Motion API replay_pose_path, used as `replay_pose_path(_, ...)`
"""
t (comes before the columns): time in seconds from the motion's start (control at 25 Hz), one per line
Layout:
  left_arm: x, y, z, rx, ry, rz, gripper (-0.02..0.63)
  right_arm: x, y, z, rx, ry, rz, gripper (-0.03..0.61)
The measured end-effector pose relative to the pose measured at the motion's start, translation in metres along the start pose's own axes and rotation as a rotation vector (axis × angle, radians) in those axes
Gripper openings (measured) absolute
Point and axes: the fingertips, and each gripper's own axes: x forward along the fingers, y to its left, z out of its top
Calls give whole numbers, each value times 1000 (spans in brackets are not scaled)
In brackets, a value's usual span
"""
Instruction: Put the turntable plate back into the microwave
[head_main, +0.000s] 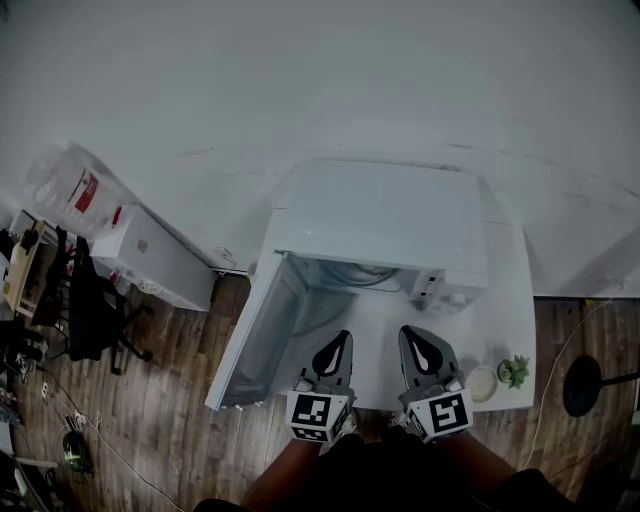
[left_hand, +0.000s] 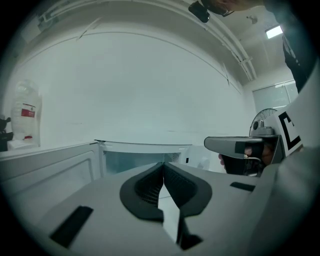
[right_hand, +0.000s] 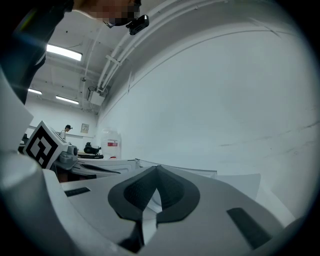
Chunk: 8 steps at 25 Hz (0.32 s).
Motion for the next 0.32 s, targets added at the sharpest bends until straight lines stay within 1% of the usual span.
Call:
replay_pose_path(0.08,1,-1,-2,-10,6,0,20,1,0,-2,-1,7,2,18)
replay_pose_path(0.32,2,-9,0,2,3,-20,20,2,2,-2,-7,14,6,18)
